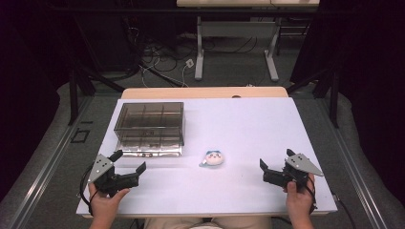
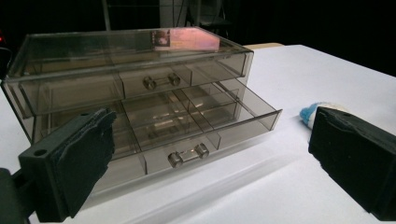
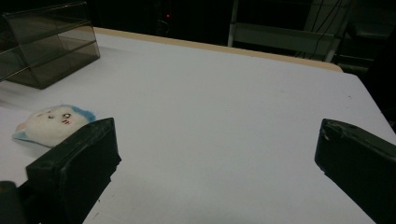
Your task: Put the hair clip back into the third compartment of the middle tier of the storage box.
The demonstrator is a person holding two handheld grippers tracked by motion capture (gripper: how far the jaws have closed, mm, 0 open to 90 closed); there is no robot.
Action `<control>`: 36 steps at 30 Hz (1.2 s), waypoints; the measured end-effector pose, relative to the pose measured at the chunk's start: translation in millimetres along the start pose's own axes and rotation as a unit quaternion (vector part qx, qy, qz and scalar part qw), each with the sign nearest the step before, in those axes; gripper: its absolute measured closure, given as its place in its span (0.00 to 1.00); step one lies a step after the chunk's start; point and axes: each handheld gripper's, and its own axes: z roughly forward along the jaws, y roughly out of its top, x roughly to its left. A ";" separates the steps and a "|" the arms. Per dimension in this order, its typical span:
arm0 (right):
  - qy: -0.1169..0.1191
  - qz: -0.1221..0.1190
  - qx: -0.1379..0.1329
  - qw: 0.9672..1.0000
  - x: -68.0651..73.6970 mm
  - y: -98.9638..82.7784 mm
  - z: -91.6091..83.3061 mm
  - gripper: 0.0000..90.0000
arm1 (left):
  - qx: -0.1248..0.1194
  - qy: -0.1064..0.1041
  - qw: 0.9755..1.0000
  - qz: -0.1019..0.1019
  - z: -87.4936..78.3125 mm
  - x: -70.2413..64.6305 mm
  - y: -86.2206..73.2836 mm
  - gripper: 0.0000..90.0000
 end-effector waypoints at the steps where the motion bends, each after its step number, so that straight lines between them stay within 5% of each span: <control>1: 0.004 0.002 -0.001 1.000 -0.2 -1.4 1.2 0.00 | 0.000 -0.002 1.000 -0.002 0.6 -1.2 -0.7 0.00; 7: 0.006 0.004 -0.001 1.000 0.3 -8.3 4.1 0.00 | 0.002 -0.003 1.000 0.013 4.8 -8.6 -3.0 0.00; 22: 0.002 -0.009 0.003 1.000 3.0 -18.3 4.4 0.00 | 0.023 -0.036 0.999 0.008 20.3 -26.8 -2.8 0.02; 36: -0.001 -0.015 0.010 1.000 0.5 -24.4 6.1 0.00 | 0.063 -0.076 0.995 0.026 36.9 -48.0 -6.2 0.02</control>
